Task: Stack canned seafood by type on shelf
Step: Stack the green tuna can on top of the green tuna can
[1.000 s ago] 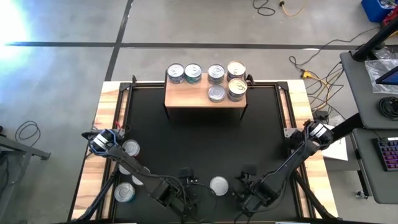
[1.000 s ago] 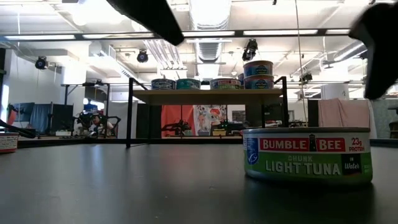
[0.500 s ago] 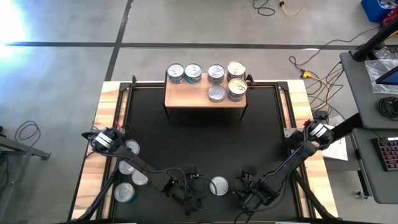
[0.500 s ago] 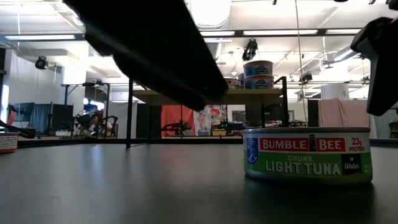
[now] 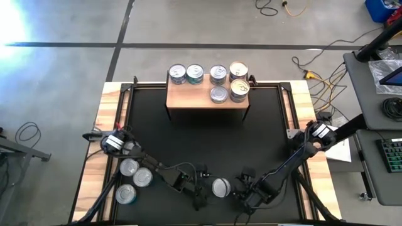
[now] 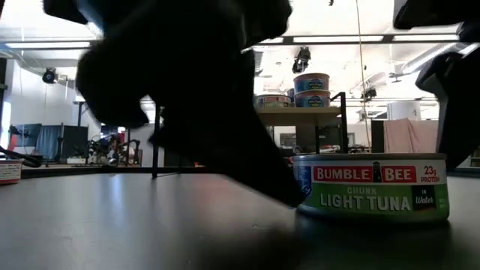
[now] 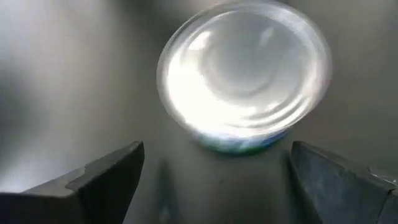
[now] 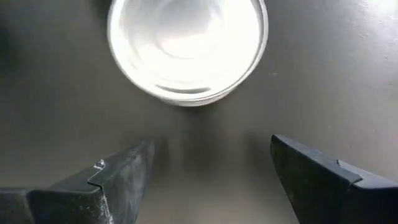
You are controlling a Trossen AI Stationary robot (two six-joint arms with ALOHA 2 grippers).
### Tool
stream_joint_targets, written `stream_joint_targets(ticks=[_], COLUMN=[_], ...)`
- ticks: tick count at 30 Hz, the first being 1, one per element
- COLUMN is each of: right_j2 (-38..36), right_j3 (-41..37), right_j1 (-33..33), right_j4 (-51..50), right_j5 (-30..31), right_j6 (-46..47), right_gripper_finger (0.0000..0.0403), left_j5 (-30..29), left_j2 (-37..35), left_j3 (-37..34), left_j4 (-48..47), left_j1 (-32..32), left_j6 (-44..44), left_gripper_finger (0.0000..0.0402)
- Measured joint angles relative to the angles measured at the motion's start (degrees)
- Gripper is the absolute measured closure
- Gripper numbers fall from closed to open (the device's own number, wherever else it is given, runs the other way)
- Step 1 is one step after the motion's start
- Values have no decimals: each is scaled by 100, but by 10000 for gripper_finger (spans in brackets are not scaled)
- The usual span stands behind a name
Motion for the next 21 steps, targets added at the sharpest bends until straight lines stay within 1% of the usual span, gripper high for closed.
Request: stream_joint_targets(ticks=[2,4,8,11,14,17,21], right_j2=[0,0,0,110,211,221,225], right_j3=[-80,-184,-532,-745,-802,-733,-658], right_j1=[-25,-56,-138,-305,-449,-483,-483], right_j4=[145,364,1340,1848,1890,1806,1622], right_j5=[2,11,27,92,42,-51,-148], right_j6=[-36,-227,-541,-393,-398,-623,-778], right_gripper_finger=[92,95,101,106,110,111,104], left_j5=[390,622,666,635,553,520,564], left_j2=[18,47,247,482,770,1078,1370], left_j3=[4,4,2,134,508,977,1552], left_j4=[309,490,984,1309,1249,1096,670], left_j1=[61,79,113,194,234,231,231], left_j6=[154,274,402,290,291,334,666], left_gripper_finger=[10,10,10,10,9,9,8])
